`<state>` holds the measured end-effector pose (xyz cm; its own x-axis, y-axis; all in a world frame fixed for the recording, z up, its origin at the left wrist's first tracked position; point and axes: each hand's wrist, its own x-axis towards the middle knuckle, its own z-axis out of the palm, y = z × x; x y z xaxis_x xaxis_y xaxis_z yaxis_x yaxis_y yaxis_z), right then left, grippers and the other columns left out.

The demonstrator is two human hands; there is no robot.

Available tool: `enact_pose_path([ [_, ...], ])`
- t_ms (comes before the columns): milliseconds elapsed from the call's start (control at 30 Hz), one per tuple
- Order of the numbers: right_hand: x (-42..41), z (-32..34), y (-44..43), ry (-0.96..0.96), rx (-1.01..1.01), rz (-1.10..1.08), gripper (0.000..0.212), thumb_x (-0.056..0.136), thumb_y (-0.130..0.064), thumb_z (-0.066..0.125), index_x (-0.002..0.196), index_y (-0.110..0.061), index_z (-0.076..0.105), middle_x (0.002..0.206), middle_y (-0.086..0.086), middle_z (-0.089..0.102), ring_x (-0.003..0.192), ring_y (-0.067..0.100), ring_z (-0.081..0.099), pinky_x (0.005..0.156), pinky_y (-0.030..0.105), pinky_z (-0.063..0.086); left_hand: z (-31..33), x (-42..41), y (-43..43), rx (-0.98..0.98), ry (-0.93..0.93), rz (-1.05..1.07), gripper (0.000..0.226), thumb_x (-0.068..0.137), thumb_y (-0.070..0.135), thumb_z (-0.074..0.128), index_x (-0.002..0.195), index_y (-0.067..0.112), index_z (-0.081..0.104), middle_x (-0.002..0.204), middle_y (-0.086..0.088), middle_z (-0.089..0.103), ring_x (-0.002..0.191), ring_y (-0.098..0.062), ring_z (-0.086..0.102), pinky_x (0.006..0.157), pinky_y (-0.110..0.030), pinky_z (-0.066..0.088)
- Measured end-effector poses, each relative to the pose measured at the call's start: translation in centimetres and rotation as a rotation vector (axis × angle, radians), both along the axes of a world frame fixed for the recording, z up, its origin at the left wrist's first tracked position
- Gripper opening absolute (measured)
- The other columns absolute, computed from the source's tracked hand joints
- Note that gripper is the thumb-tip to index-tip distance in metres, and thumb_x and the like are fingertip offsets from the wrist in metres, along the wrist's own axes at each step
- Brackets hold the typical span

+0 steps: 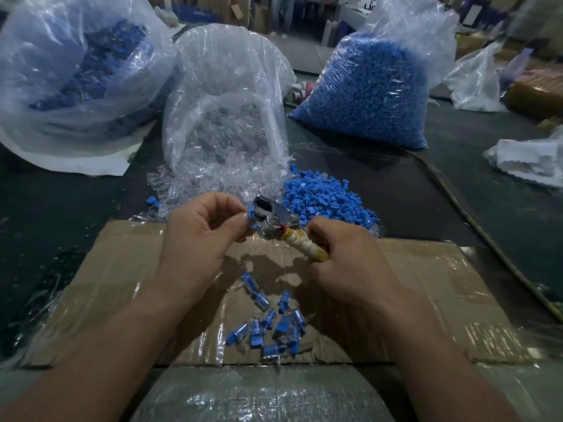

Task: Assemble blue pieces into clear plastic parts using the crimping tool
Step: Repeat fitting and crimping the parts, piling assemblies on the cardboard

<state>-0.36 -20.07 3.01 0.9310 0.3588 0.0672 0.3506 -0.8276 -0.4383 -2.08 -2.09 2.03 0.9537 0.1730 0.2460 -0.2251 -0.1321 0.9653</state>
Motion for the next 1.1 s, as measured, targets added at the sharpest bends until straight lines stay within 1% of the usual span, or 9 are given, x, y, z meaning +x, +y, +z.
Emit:
enact_pose_path([
  [133, 0.2, -0.1, -0.1, 0.023, 0.024, 0.001, 0.020, 0.078, -0.017, 0.063, 0.087, -0.029, 0.050, 0.081, -0.014, 0.051, 0.076, 0.003, 0.046, 0.062, 0.019, 0.036, -0.1, 0.1, 0.0, 0.021, 0.023, 0.025, 0.021, 0.080, -0.006, 0.059, 0.074, 0.013, 0.061, 0.070, -0.004, 0.064, 0.057, -0.001, 0.061, 0.057, -0.010, 0.049],
  [200, 0.3, 0.0, -0.4, 0.055, 0.066, -0.004, 0.021, 0.077, -0.015, 0.063, 0.093, -0.027, 0.055, 0.086, -0.011, 0.055, 0.080, 0.006, 0.048, 0.066, 0.022, 0.040, -0.1, 0.1, -0.1, 0.033, 0.031, 0.039, 0.020, 0.080, -0.005, 0.060, 0.074, 0.014, 0.061, 0.069, -0.003, 0.064, 0.057, -0.001, 0.061, 0.056, -0.010, 0.049],
  [300, 0.5, 0.3, -1.1, 0.088, 0.082, -0.004, 0.026, 0.075, -0.013, 0.065, 0.095, -0.028, 0.058, 0.086, -0.012, 0.056, 0.081, 0.007, 0.051, 0.068, 0.026, 0.044, -0.1, 0.1, -0.2, 0.045, 0.027, 0.077, 0.021, 0.081, -0.003, 0.060, 0.074, 0.017, 0.061, 0.070, -0.002, 0.065, 0.058, -0.001, 0.061, 0.056, -0.010, 0.049],
  [433, 0.6, 0.6, -1.6, 0.137, 0.026, -0.002, 0.029, 0.076, -0.015, 0.067, 0.101, -0.028, 0.060, 0.091, -0.010, 0.058, 0.085, 0.009, 0.054, 0.076, 0.033, 0.048, 0.3, 0.4, 0.6, -0.054, 0.023, 0.143, 0.018, 0.083, -0.002, 0.058, 0.079, 0.015, 0.062, 0.070, 0.000, 0.067, 0.061, -0.002, 0.063, 0.057, -0.010, 0.049],
  [533, 0.6, 0.6, -1.7, 0.158, -0.035, 0.004, 0.034, 0.072, -0.020, 0.071, 0.103, -0.031, 0.061, 0.090, -0.013, 0.058, 0.085, 0.007, 0.053, 0.075, 0.031, 0.047, 0.9, 0.0, 0.9, -0.106, 0.052, 0.014, 0.016, 0.078, -0.001, 0.060, 0.080, 0.014, 0.065, 0.069, -0.001, 0.070, 0.061, -0.008, 0.065, 0.055, -0.013, 0.050],
  [633, 0.5, 0.4, -1.6, 0.181, -0.094, 0.022, 0.033, 0.064, -0.037, 0.079, 0.091, -0.034, 0.059, 0.086, -0.015, 0.056, 0.079, 0.000, 0.049, 0.066, 0.026, 0.042, 1.3, -0.6, 0.7, -0.142, 0.245, -0.253, 0.010, 0.063, 0.013, 0.063, 0.071, 0.014, 0.070, 0.067, -0.005, 0.070, 0.055, -0.010, 0.064, 0.049, -0.015, 0.049],
  [733, 0.5, -0.1, -1.4, 0.179, -0.121, 0.009, 0.042, 0.058, -0.048, 0.079, 0.091, -0.034, 0.057, 0.087, -0.015, 0.052, 0.081, 0.002, 0.047, 0.071, 0.028, 0.043, 1.1, -0.9, 0.3, -0.083, 0.385, -0.443, 0.015, 0.056, 0.018, 0.068, 0.070, 0.021, 0.072, 0.068, -0.009, 0.070, 0.054, -0.014, 0.064, 0.048, -0.017, 0.050],
  [900, 0.7, -0.5, -1.1, 0.150, -0.172, 0.020, 0.057, 0.056, -0.056, 0.077, 0.102, -0.034, 0.053, 0.093, -0.015, 0.046, 0.087, 0.006, 0.044, 0.071, 0.025, 0.038, 0.8, -0.9, -0.1, 0.104, 0.404, -0.586, 0.015, 0.058, 0.021, 0.068, 0.072, 0.025, 0.073, 0.065, -0.003, 0.070, 0.053, -0.008, 0.063, 0.049, -0.014, 0.048],
  [1100, 0.7, -0.6, -1.2, 0.186, -0.205, 0.034, 0.074, 0.056, -0.057, 0.077, 0.119, -0.033, 0.048, 0.106, -0.011, 0.044, 0.099, 0.008, 0.040, 0.081, 0.028, 0.037, 0.3, -0.8, -0.1, 0.221, 0.310, -0.594, 0.019, 0.056, 0.026, 0.071, 0.074, 0.021, 0.072, 0.072, 0.000, 0.071, 0.062, -0.007, 0.066, 0.058, -0.014, 0.052],
])
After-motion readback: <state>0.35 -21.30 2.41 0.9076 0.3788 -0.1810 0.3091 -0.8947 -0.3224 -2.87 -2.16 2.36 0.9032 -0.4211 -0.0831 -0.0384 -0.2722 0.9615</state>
